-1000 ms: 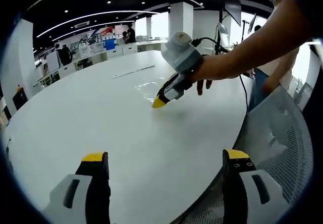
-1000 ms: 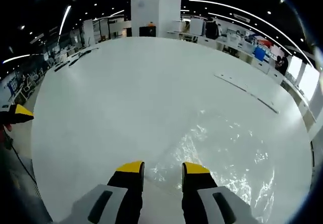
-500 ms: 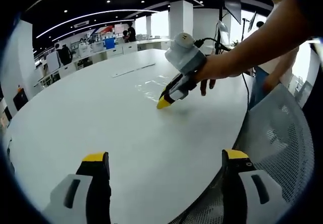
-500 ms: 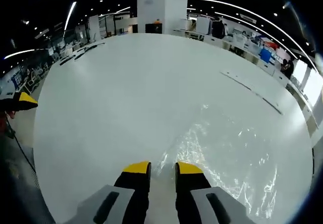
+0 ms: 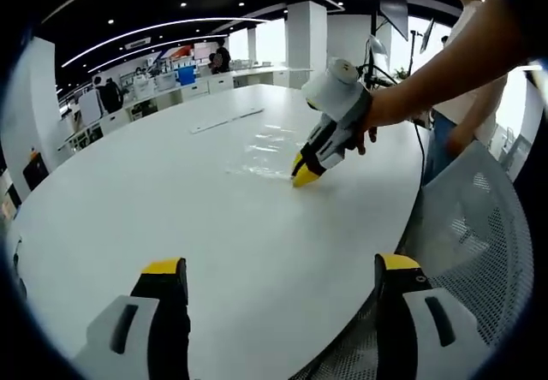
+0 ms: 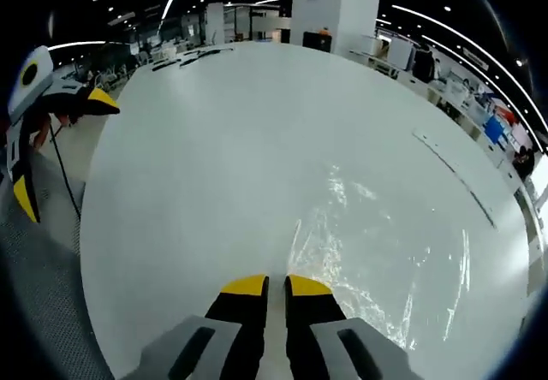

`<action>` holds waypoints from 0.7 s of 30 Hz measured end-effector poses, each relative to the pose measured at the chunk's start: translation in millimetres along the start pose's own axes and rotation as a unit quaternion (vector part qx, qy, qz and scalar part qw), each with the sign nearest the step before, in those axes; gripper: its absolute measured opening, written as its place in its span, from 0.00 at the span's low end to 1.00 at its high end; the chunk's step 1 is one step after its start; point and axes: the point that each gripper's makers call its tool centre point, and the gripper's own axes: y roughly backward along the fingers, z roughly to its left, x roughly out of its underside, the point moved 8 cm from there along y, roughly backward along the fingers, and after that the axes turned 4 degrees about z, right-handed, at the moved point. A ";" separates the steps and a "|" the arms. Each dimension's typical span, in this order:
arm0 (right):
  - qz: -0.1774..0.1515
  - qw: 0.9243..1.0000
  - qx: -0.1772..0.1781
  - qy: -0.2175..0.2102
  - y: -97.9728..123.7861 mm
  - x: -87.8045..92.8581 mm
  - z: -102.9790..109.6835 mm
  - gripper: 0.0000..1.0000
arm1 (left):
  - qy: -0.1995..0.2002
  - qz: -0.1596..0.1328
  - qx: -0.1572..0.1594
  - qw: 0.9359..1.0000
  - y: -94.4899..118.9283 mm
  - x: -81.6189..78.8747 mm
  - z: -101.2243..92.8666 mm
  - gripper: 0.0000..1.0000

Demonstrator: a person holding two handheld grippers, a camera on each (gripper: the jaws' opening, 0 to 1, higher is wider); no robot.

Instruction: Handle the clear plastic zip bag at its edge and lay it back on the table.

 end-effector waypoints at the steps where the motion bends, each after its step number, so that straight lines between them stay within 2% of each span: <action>1: 0.006 1.000 -0.004 0.020 2.2 2.7 -0.1 0.06 | 0.000 0.000 0.000 1.000 -0.3 -0.4 0.3 0.89; 4: 0.012 1.000 -0.014 0.013 2.8 4.5 -0.3 0.11 | -0.002 -0.003 -0.001 1.000 -1.1 -2.0 1.4 0.89; 6: 0.015 1.000 -0.015 -0.014 3.2 5.0 0.5 0.17 | -0.001 -0.005 -0.001 1.000 -0.7 -3.8 1.6 0.89; 7: 0.011 0.999 -0.016 -0.032 2.6 4.2 1.7 0.23 | -0.001 -0.006 -0.002 1.000 -0.5 -4.8 1.7 0.89; 9: 0.001 0.999 0.000 -0.054 -0.6 1.7 -3.8 0.35 | -0.002 -0.008 -0.002 1.000 -0.4 -6.8 1.4 0.89; 10: -0.003 0.998 0.025 -0.062 -0.4 -0.2 -8.8 0.36 | -0.003 -0.008 -0.002 1.000 -0.5 -7.1 1.3 0.89; 13: -0.025 0.992 0.029 -0.121 -1.8 -6.1 -12.2 0.34 | -0.007 -0.009 -0.004 1.000 0.5 -7.8 0.7 0.89; 16: -0.014 0.993 0.043 -0.107 -7.7 -7.4 -15.1 0.33 | -0.005 -0.008 -0.004 1.000 1.6 -7.1 0.4 0.89; 21: -0.011 0.989 0.046 -0.141 -9.3 -6.6 -14.7 0.29 | -0.005 -0.007 -0.006 1.000 1.6 -6.4 1.3 0.89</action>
